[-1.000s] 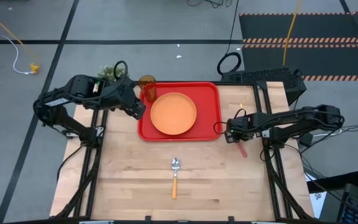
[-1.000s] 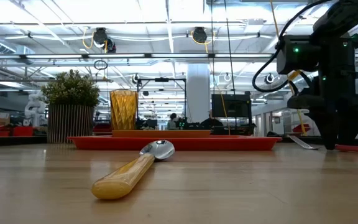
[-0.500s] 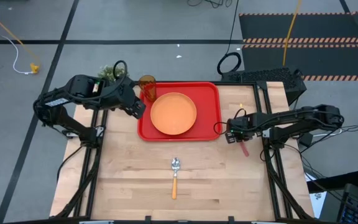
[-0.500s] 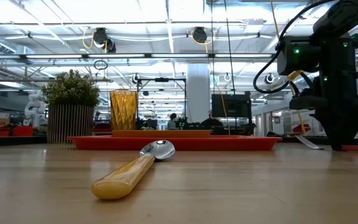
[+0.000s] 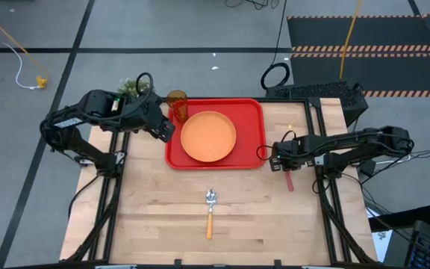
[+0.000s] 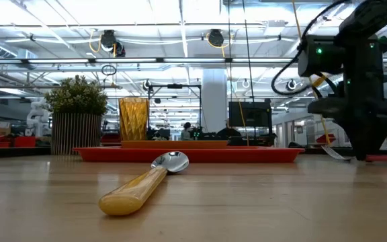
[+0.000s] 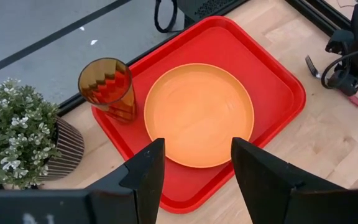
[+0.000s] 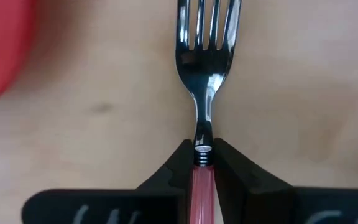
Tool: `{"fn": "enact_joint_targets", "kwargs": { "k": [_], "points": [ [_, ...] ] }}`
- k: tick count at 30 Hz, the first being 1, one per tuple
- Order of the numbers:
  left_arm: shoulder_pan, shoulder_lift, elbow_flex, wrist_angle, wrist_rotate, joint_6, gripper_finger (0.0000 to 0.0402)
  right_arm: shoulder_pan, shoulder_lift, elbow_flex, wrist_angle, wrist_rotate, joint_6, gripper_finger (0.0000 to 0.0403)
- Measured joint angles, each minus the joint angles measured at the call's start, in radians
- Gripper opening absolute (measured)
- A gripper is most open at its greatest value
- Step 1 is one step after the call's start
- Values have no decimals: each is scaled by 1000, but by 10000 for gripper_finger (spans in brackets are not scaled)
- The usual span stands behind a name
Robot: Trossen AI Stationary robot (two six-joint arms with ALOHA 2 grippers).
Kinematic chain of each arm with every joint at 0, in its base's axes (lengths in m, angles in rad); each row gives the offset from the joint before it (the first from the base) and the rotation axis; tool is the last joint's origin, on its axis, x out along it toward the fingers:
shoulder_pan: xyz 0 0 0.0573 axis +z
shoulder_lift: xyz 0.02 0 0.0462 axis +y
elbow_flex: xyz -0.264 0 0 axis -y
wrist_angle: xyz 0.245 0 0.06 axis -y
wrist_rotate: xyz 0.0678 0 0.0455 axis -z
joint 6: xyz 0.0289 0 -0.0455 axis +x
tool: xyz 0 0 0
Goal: Pick and place plate/cup/fork/spoon on tray
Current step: Put the red fork on the red tray
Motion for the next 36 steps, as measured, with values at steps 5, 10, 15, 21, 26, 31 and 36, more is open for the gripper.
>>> {"fn": "enact_joint_targets", "kwargs": {
  "k": [5,10,15,21,26,31,36],
  "points": [
    [0,0,0,0,-8,7,186,0,-9,25,24,-34,14,28],
    [0,0,0,0,-16,26,186,0,-10,63,33,-44,33,28],
    [0,0,0,0,-17,35,186,0,-10,109,15,-33,40,28],
    [0,0,0,0,-17,35,186,-10,-10,176,28,-22,35,28],
    [0,0,0,0,-34,49,186,-33,2,245,84,54,-23,28],
    [5,0,0,0,-43,59,186,-78,44,318,117,103,-83,28],
    [8,0,0,0,-43,54,186,-122,114,369,182,79,-146,28]
  ]
}}
